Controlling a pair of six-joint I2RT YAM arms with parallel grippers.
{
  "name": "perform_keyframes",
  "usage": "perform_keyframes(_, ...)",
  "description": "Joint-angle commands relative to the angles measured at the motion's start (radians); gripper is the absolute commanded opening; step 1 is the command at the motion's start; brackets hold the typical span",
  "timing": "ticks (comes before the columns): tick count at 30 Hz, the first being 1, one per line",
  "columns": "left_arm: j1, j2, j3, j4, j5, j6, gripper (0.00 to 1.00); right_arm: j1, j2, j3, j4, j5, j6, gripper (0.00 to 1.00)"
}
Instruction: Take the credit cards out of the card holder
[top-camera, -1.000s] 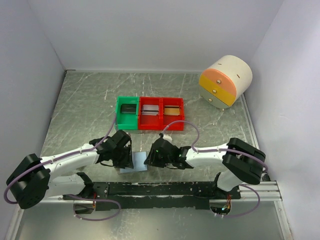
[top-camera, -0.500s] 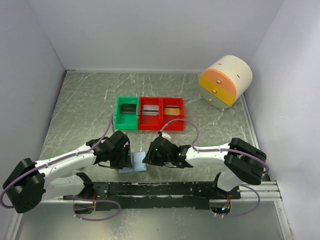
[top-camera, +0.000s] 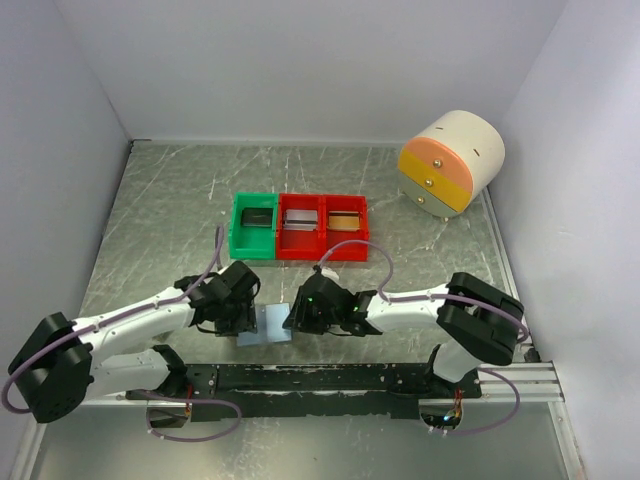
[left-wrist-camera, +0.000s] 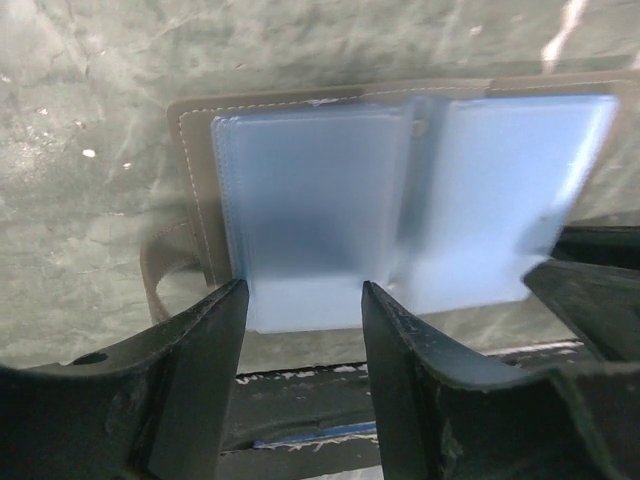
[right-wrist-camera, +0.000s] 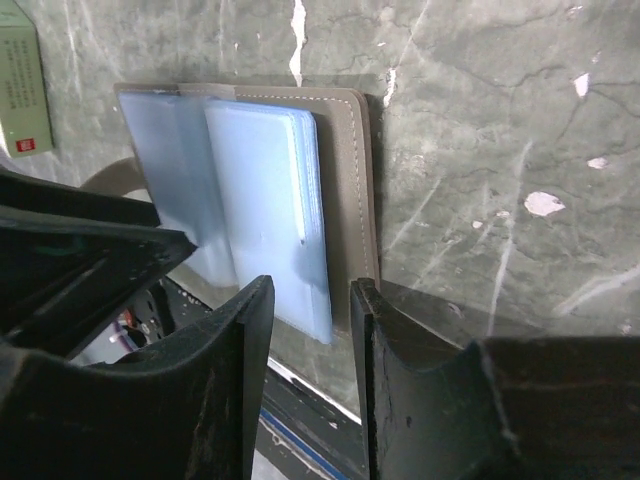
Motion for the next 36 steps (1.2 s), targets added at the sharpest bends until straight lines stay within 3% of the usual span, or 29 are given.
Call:
perform_keyframes(1, -0.007, 0.033, -0.045, 0.038, -0.021, -0.014, 0.58, -0.003, 0.036, -0.039, 0.060, -0.019, 0.030, 0.37)
perform_keyframes(9, -0.008, 0.016, -0.090, 0.086, 0.016, 0.004, 0.44, -0.005, 0.039, -0.113, 0.263, -0.057, 0.091, 0.32)
perform_keyframes(16, -0.009, -0.017, -0.114, 0.106, 0.048, 0.007, 0.41, -0.007, 0.095, -0.127, 0.426, -0.101, 0.125, 0.29)
perform_keyframes(20, -0.011, -0.021, -0.108, 0.103, 0.049, 0.009, 0.40, -0.016, 0.102, -0.122, 0.468, -0.106, 0.123, 0.20)
perform_keyframes(26, -0.012, -0.022, -0.091, 0.092, 0.042, 0.013, 0.40, -0.009, 0.096, 0.073, -0.001, 0.024, -0.026, 0.04)
perform_keyframes(31, -0.020, -0.024, -0.078, 0.141, 0.077, 0.039, 0.39, 0.018, 0.129, 0.238, -0.370, 0.200, -0.111, 0.00)
perform_keyframes(36, -0.031, -0.014, -0.059, 0.216, 0.137, 0.064, 0.42, 0.056, 0.150, 0.301, -0.651, 0.347, -0.075, 0.00)
